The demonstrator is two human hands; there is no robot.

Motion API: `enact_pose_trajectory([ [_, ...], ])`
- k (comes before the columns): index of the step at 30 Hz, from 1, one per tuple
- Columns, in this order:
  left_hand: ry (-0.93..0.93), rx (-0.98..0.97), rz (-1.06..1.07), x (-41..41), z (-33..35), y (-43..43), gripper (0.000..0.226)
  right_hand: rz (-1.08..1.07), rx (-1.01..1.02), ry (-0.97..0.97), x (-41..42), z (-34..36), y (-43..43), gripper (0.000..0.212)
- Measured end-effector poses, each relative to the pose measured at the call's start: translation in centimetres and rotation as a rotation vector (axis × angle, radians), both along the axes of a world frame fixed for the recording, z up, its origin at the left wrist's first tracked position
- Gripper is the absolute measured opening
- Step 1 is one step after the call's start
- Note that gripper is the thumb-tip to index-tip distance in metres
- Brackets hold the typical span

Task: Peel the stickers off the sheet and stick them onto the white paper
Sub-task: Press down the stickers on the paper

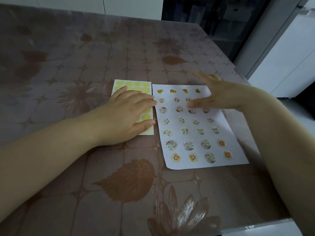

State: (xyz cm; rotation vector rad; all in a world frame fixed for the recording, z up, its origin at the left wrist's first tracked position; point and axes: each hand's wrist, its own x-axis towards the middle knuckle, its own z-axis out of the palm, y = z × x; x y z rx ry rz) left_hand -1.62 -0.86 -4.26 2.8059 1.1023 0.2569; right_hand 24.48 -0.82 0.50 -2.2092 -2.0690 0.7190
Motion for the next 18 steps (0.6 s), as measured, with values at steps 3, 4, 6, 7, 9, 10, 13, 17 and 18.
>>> enact_pose_trajectory([
  [3, -0.007, -0.002, -0.002, 0.0, -0.1, 0.1, 0.083, -0.035, 0.002, 0.005, 0.7, 0.0, 0.1, 0.128],
  [4, -0.009, -0.001, -0.004, 0.0, -0.1, 0.1, 0.082, -0.041, -0.010, 0.006, 0.8, -0.2, 0.1, 0.127],
  [6, -0.015, -0.001, -0.009, 0.0, -0.2, 0.1, 0.081, -0.044, -0.025, -0.027, 0.7, -0.6, 0.3, 0.122],
  [7, -0.016, -0.001, -0.010, 0.0, -0.2, 0.2, 0.081, -0.047, -0.024, -0.039, 0.7, -0.7, 0.4, 0.120],
  [9, -0.017, -0.002, -0.013, -0.1, -0.2, 0.2, 0.080, -0.058, -0.020, -0.043, 0.7, -0.6, 0.7, 0.115],
  [10, -0.019, -0.002, -0.013, -0.1, -0.2, 0.1, 0.080, -0.060, -0.017, -0.043, 0.6, -0.6, 0.8, 0.114],
  [13, -0.021, 0.000, -0.010, -0.1, -0.1, 0.1, 0.080, -0.058, -0.004, -0.028, 0.7, -0.8, 0.7, 0.113],
  [17, -0.024, 0.003, -0.003, -0.1, -0.2, 0.1, 0.080, -0.056, -0.029, 0.102, 1.7, -0.5, 0.3, 0.115],
  [18, -0.026, 0.001, -0.001, -0.1, -0.2, 0.1, 0.081, -0.058, -0.029, 0.154, 2.2, -0.2, 0.2, 0.109],
])
